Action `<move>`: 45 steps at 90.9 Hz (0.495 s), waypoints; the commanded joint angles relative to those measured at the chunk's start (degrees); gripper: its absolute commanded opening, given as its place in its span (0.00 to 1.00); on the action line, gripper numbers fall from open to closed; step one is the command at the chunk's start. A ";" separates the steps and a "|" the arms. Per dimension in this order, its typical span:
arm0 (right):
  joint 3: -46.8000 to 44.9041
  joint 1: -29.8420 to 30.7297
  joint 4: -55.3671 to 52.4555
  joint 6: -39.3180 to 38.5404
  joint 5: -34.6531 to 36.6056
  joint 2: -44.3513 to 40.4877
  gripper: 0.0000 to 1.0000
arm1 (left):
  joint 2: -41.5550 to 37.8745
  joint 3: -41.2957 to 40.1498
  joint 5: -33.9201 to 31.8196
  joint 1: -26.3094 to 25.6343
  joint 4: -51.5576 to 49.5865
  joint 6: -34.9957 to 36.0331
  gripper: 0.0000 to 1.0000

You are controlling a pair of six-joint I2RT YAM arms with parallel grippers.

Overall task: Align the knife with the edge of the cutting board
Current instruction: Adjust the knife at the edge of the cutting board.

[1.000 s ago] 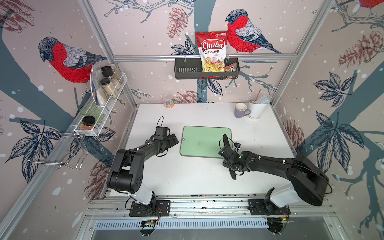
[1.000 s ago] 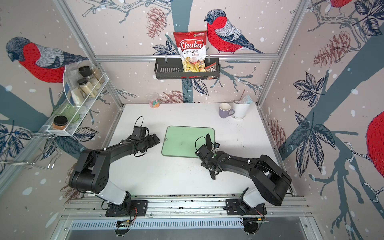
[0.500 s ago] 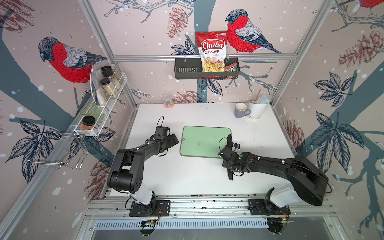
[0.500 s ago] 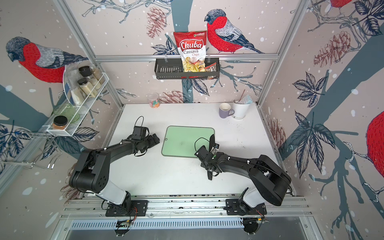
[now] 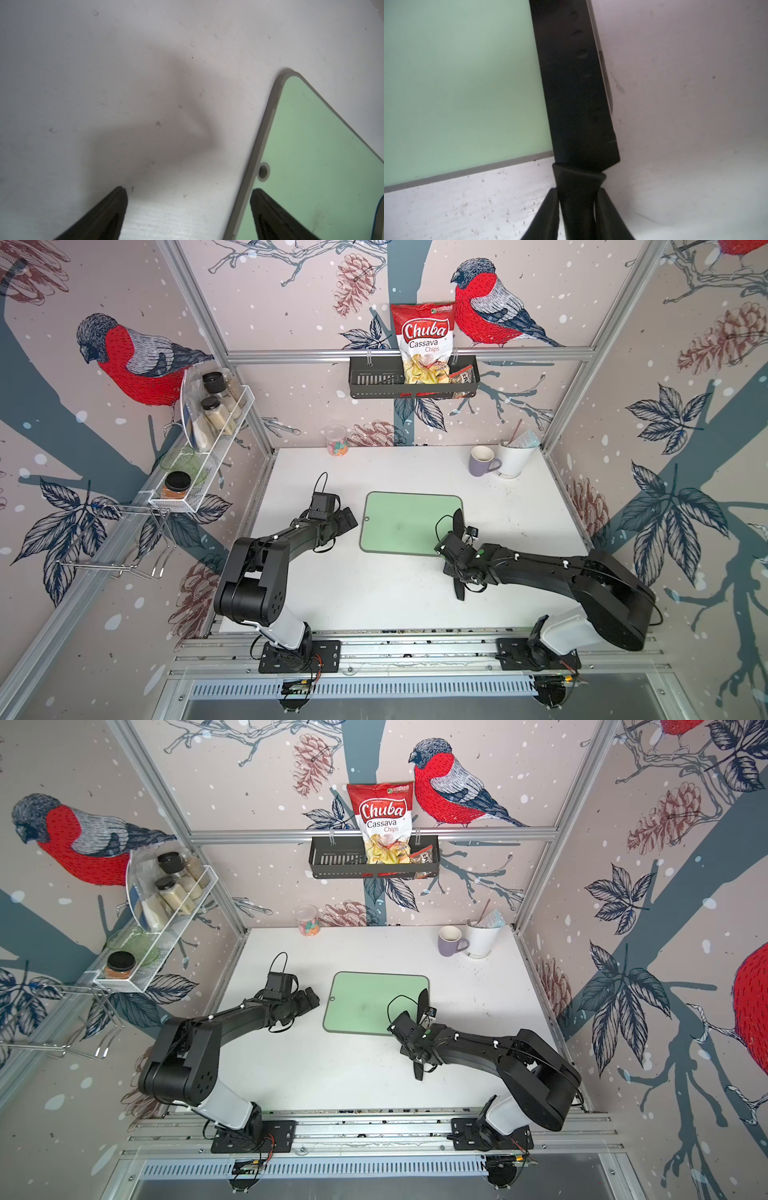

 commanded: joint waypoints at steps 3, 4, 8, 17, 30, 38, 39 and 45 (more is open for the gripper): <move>-0.34 -0.38 -0.94 -0.16 1.45 -0.57 0.31 | 0.58 -0.45 0.19 -0.10 -4.56 -0.30 0.95; -0.40 -0.42 -0.93 -0.16 1.42 -0.55 0.31 | 0.58 -0.45 0.23 -0.13 -4.50 -0.32 0.95; -0.58 -0.45 -0.73 -0.16 1.37 -0.52 0.31 | 0.65 -0.42 0.32 -0.15 -4.49 -0.35 0.95; -0.72 -0.46 -0.50 0.01 1.21 -0.51 0.31 | 0.84 -0.44 0.50 -0.17 -4.41 -0.34 0.95; -0.72 -0.43 -0.47 -0.35 0.99 -0.36 0.33 | 0.99 -0.44 0.52 -0.15 -4.27 -0.45 0.95; -0.63 -0.26 -0.42 -0.51 1.08 -0.11 0.35 | 0.94 -0.46 0.52 -0.12 -4.27 -0.41 0.95; -0.63 -0.23 -0.36 -0.47 1.06 -0.06 0.35 | 0.89 -0.46 0.52 -0.15 -4.22 -0.37 0.95; -0.59 0.03 -0.08 -0.51 0.95 0.25 0.34 | 0.98 -0.60 0.45 -0.16 -4.16 -0.42 0.95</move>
